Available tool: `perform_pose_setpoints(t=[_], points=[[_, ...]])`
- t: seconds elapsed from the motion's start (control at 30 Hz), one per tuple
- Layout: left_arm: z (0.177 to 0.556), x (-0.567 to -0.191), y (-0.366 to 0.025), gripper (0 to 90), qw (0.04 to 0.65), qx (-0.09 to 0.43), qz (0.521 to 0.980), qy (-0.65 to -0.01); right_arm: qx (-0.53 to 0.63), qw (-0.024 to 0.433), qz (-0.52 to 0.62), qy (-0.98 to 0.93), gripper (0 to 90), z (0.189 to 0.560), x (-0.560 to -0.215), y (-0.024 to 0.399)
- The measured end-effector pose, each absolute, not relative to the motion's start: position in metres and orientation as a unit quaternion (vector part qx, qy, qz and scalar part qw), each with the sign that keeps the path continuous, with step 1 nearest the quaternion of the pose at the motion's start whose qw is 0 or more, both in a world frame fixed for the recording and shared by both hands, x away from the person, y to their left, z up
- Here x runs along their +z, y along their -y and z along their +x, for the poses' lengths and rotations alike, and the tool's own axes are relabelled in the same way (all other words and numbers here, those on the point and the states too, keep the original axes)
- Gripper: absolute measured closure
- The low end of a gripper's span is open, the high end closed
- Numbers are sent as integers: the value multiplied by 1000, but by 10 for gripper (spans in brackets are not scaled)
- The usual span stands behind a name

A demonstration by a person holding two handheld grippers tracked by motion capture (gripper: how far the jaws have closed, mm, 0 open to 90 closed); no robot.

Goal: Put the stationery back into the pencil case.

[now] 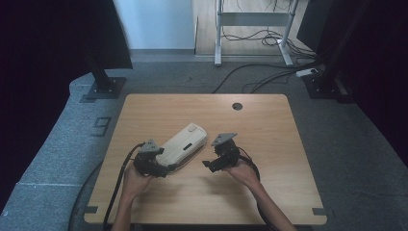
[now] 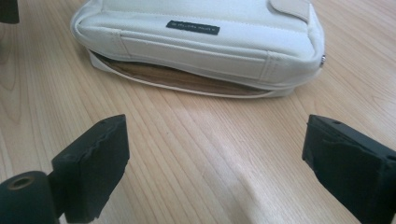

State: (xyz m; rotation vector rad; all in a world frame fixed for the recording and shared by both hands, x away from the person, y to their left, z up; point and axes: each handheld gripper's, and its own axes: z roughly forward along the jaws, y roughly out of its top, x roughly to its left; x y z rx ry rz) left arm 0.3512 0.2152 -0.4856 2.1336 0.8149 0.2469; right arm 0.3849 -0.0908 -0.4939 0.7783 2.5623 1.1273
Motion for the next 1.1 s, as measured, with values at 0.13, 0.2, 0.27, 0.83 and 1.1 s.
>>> perform_pose_setpoints(t=[0.13,0.2,0.27,0.83,1.1], points=[[349,-485,-217,62,399,112,850,-326,388,123,268,-873,57,382,-493,98],[348,-484,-219,55,397,117,849,-327,391,125,270,-871,55,381,-493,101],[347,-484,-220,45,396,120,849,-328,392,127,272,-870,50,380,-492,104],[343,-484,-232,0,393,131,846,-337,395,142,290,-860,26,369,-489,131],[342,-485,-240,0,392,135,843,-343,396,147,301,-855,19,364,-491,146]])
